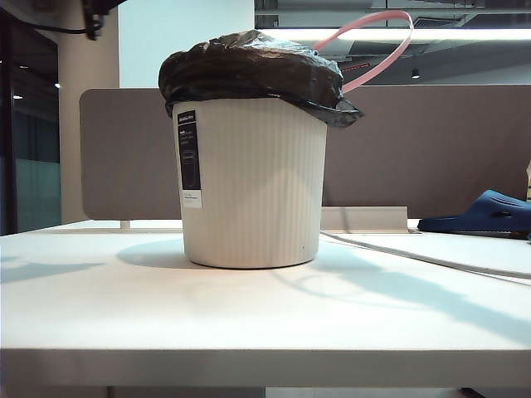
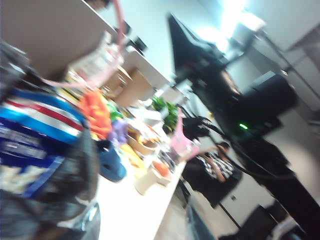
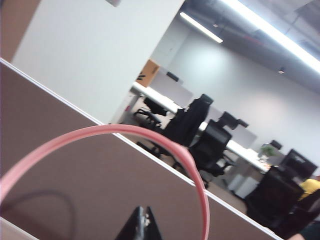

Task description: Open the ring lid of the trash can, pull out the black garbage bag inside, and place it on the table.

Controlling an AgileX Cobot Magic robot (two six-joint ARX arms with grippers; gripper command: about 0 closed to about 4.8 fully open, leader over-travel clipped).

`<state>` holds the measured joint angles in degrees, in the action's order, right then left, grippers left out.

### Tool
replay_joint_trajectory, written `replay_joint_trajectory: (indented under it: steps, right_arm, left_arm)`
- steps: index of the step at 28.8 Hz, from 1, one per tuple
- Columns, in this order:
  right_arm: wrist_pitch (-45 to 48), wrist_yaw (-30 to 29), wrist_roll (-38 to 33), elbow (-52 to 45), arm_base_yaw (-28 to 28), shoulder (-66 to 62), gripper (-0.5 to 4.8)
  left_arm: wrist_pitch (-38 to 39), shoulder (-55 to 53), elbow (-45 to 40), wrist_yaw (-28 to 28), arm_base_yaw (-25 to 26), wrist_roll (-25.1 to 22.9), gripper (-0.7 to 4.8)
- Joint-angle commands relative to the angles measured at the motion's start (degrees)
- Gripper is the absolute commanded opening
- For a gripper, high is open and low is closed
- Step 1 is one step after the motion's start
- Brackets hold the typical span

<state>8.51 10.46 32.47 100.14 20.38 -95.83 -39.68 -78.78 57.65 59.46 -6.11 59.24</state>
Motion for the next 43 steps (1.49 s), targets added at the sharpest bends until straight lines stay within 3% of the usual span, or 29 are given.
replay_joint_trajectory:
  steps: [1, 4, 6, 9, 13, 17, 19, 22, 25, 31, 41, 43]
  right_arm:
    - [-4.2, -0.1, -7.0, 0.4, 0.1, 3.7, -0.01]
    - [-10.4, -0.1, -14.1, 0.4, 0.0, 7.7, -0.01]
    - [-16.0, -0.1, -18.1, 0.4, 0.0, 10.7, -0.01]
    - [-27.5, -1.6, -27.4, 0.4, 0.0, 15.1, -0.01]
    - [-37.8, -9.4, -37.9, 0.1, 0.0, 18.3, -0.01]
    - [-44.4, -17.9, -43.1, -0.2, 0.2, 19.3, -0.01]
    - [-45.6, -19.0, -44.3, -2.1, 0.8, 20.5, -0.01]
    - [-45.0, -19.2, -44.5, -6.1, 0.9, 23.2, -0.01]
    - [-38.8, -19.8, -46.0, -14.0, 0.9, 28.0, -0.01]
    - [-24.3, -23.5, -51.9, -29.9, 0.9, 34.8, -0.01]
    - [16.9, -27.3, -72.5, -57.4, 0.9, 33.2, 0.02]
    - [22.8, -28.0, -76.7, -59.1, 0.9, 29.1, 0.56]
  left_arm:
    - [0.3, 0.2, 0.2, 2.0, 4.0, -1.0, 2.15]
    - [1.0, 0.2, 0.0, 5.5, 7.7, -1.2, 2.15]
    - [4.8, 0.2, 0.0, 7.2, 8.8, -3.9, 2.15]
    - [16.5, 0.2, 0.0, 7.1, 8.6, -10.5, 2.15]
    - [30.3, 0.2, -0.1, 3.2, 8.6, -20.3, 2.15]
    - [36.3, 0.3, -0.3, 2.7, 8.2, -28.3, 2.15]
    - [38.0, 0.6, -0.4, 2.0, 7.1, -31.1, 2.15]
    - [37.9, 0.6, -0.6, 1.5, 4.6, -31.5, 2.15]
    - [38.1, 0.6, -0.6, 0.6, 1.9, -31.8, 2.15]
    - [38.9, 0.6, -0.6, -2.3, 1.6, -31.5, 2.15]
    - [38.8, 0.5, -0.6, -7.0, 1.5, -31.6, 2.15]
    - [38.7, 0.5, -0.6, -7.2, 1.5, -31.8, 2.15]
